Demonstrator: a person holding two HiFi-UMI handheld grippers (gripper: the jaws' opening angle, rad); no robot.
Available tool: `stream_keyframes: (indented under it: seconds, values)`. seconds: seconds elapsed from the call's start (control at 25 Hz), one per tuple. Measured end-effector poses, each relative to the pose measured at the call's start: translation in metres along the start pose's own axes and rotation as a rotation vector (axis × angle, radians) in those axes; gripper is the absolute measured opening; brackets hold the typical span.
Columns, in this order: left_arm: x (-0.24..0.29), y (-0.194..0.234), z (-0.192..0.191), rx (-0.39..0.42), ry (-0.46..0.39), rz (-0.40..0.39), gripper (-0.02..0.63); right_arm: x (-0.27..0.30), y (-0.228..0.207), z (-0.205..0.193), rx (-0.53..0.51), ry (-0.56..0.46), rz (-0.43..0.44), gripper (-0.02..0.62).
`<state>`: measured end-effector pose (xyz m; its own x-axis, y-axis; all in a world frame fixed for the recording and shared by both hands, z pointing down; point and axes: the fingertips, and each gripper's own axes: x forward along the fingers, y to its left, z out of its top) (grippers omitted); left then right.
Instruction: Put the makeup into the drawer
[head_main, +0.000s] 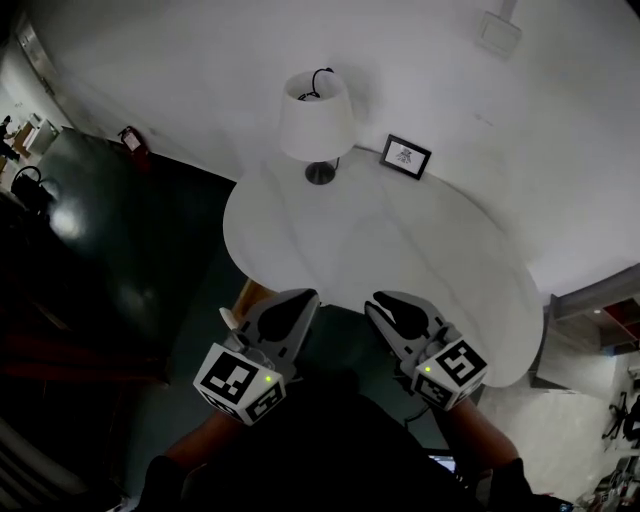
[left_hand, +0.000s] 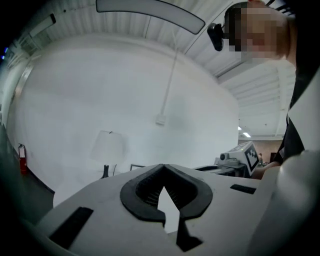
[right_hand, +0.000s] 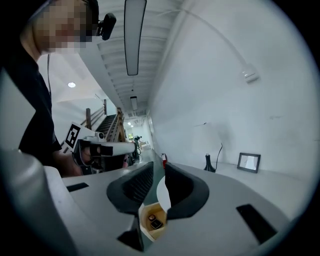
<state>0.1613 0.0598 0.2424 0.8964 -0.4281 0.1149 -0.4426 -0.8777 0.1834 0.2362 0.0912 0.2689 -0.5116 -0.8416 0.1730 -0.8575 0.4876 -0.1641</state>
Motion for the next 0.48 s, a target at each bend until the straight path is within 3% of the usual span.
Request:
stream_keyframes:
  seconds: [0.32, 0.48]
  values:
    - [0.001, 0.007, 0.018, 0.132, -0.006, -0.036, 0.009, -0.005, -0.007, 0.028, -0.056, -0.044, -0.085, 0.038]
    - [-0.002, 0.019, 0.018, 0.136, -0.009, -0.019, 0.009, -0.001, -0.004, 0.035, -0.06, -0.058, -0.101, 0.026]
